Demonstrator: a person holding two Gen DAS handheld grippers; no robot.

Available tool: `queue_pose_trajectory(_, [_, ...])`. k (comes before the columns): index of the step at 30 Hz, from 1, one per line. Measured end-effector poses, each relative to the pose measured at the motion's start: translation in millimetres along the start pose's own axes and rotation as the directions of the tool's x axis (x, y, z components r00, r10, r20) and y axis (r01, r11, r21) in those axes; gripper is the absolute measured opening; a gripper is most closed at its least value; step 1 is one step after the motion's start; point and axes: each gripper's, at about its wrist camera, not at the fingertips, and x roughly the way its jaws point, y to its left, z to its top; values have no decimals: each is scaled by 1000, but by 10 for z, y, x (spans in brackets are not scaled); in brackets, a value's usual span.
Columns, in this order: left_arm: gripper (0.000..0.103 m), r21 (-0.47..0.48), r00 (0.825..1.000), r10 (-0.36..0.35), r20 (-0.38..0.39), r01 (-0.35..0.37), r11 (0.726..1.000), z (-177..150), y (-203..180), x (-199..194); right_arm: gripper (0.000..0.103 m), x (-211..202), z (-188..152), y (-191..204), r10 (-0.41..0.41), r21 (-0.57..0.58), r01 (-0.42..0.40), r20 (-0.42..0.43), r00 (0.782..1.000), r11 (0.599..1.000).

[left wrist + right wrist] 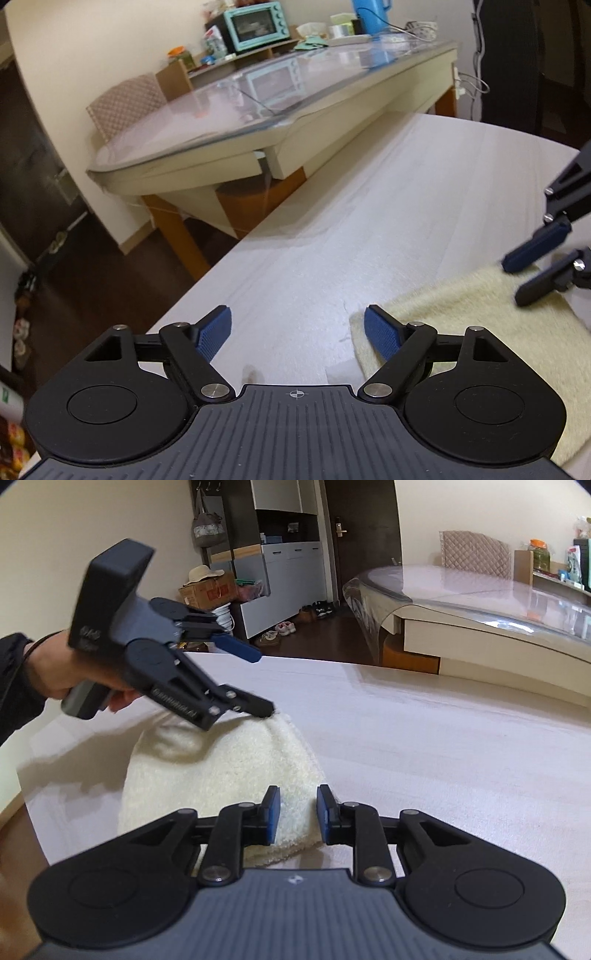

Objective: Fold towel

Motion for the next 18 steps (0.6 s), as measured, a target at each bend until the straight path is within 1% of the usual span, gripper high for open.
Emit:
queue_pose_trajectory(3, [83, -35, 999, 15, 28, -14, 999, -42, 43, -194, 25, -163, -61, 163, 33, -45, -32, 20, 999, 998])
queue_pose_trajectory(5, [84, -49, 999, 24, 46, -21, 999, -128, 43, -407, 25, -280, -105, 281, 58, -79, -56, 33, 998, 995])
queue_pose_trajectory(8, [85, -56, 998, 22, 57, -19, 998, -340, -31, -725, 28, -455, -171, 459, 97, -130, -90, 52, 994, 987])
queue_pose_trajectory(10, [85, -69, 998, 27, 55, -23, 997, -493, -109, -858, 28, -505, -273, 644, 108, -204, -94, 56, 993, 974])
queue_pose_trajectory(12, [85, -73, 998, 42, 50, -38, 997, -589, -158, -905, 28, -507, -342, 757, 112, -243, -96, 55, 992, 965])
queue_pose_trajectory(14, [85, -91, 998, 57, 39, -53, 994, -694, -185, -893, 25, -487, -381, 795, 111, -241, -97, 43, 993, 966])
queue_pose_trajectory(18, [85, -124, 997, 69, 25, -66, 990, -826, -198, -801, 24, -501, -486, 839, 82, -255, -76, 16, 996, 964])
